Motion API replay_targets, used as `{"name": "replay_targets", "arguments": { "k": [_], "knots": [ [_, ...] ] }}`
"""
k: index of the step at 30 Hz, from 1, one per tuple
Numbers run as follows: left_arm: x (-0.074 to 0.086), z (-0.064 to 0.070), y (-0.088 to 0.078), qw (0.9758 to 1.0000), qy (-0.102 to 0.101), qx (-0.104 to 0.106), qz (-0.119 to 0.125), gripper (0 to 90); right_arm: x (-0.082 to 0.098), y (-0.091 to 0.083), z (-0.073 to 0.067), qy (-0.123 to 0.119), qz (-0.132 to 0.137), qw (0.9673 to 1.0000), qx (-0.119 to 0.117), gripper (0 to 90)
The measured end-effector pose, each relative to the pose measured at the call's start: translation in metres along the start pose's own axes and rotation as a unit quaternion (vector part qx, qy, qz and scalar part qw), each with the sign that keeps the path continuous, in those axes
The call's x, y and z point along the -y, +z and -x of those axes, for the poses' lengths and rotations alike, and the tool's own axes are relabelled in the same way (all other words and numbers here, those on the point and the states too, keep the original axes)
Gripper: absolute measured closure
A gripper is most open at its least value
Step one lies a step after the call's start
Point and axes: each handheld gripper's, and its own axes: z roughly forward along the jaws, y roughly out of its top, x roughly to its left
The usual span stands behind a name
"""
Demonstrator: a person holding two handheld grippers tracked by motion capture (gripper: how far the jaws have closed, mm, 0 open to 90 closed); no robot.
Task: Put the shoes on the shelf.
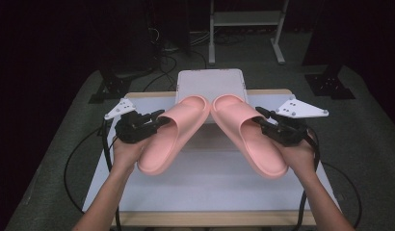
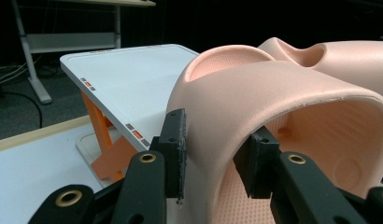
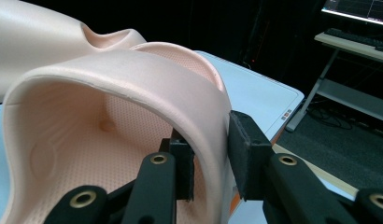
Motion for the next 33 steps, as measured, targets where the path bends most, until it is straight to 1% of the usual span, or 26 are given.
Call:
{"name": "replay_targets", "arguments": {
  "k": [6,15,19,27,33],
  "knots": [
    [-0.004,-0.004,0.007,1.0,-0.004,-0.001,-0.003,65.9,-0.003,0.005,0.005,0.003,-0.004,1.0,0.004,71.4],
    [-0.013,-0.007,0.015,1.0,0.0,-0.005,-0.006,65.9,-0.008,0.009,0.011,0.006,-0.005,0.9999,0.009,71.1],
    [-0.016,-0.01,0.019,0.9999,0.001,-0.006,-0.01,65.9,-0.009,0.012,0.014,0.008,-0.003,0.9999,0.015,71.1],
    [-0.02,-0.015,0.027,0.9998,-0.001,-0.01,-0.015,65.8,-0.009,0.018,0.018,0.014,-0.01,0.9997,0.018,71.0],
    [-0.025,-0.019,0.032,0.9998,-0.004,-0.013,-0.016,65.9,-0.014,0.023,0.022,0.016,-0.012,0.9996,0.022,70.9]
  ]
}}
